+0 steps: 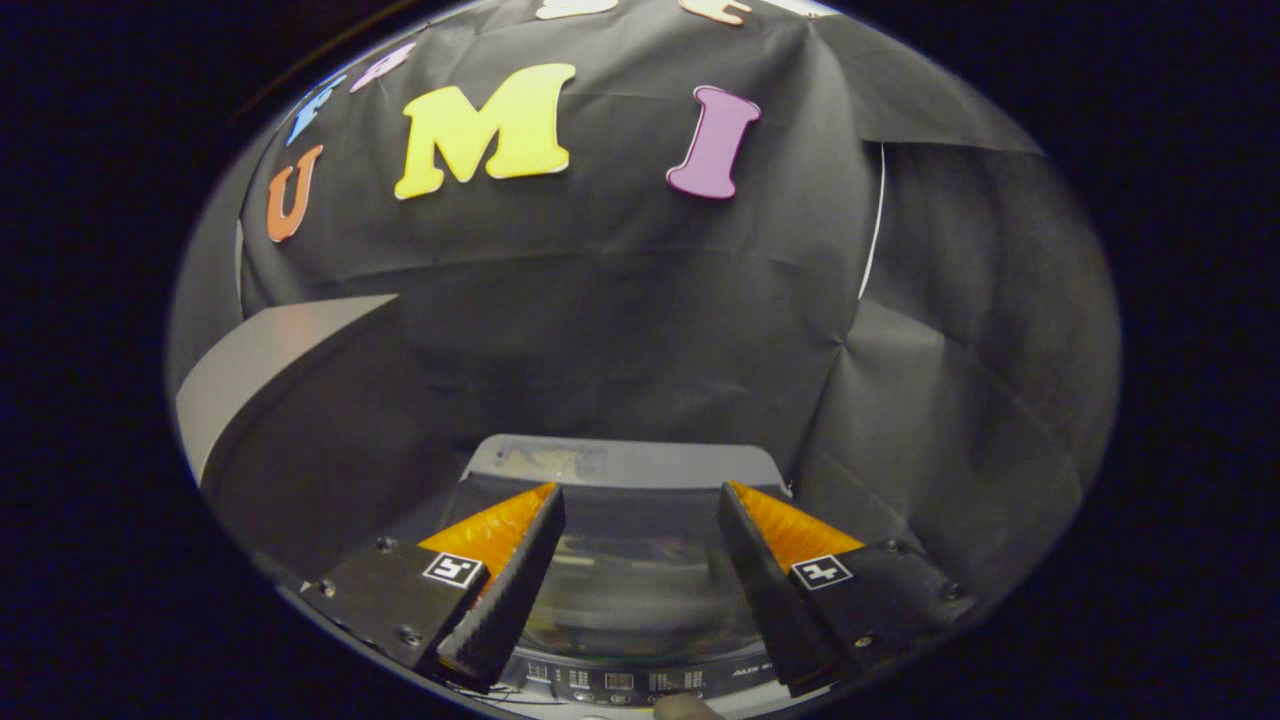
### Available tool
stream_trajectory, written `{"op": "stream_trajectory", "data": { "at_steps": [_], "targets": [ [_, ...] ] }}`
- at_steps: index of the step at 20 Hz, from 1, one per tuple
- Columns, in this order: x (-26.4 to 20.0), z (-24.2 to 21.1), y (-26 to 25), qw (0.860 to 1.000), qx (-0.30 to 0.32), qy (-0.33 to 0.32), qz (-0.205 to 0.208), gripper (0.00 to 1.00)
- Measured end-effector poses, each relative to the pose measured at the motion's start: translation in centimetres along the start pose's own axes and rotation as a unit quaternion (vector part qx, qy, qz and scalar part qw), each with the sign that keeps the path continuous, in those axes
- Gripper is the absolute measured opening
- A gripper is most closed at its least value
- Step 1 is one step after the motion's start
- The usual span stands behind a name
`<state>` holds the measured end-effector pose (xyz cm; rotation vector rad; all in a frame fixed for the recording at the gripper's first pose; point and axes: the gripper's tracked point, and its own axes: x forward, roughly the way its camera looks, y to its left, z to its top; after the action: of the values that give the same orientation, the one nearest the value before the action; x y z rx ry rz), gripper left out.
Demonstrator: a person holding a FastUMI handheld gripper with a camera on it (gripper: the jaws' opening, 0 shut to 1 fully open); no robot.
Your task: Put the clothes into the washing machine and then close the washing machine lid.
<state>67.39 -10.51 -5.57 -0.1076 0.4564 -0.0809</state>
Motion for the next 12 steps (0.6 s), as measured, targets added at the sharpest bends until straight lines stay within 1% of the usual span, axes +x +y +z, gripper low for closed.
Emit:
{"op": "stream_trajectory", "data": {
  "at_steps": [12],
  "targets": [
    [-0.1,0.01,-0.09,1.0,0.001,0.008,-0.001,0.97]
  ]
}}
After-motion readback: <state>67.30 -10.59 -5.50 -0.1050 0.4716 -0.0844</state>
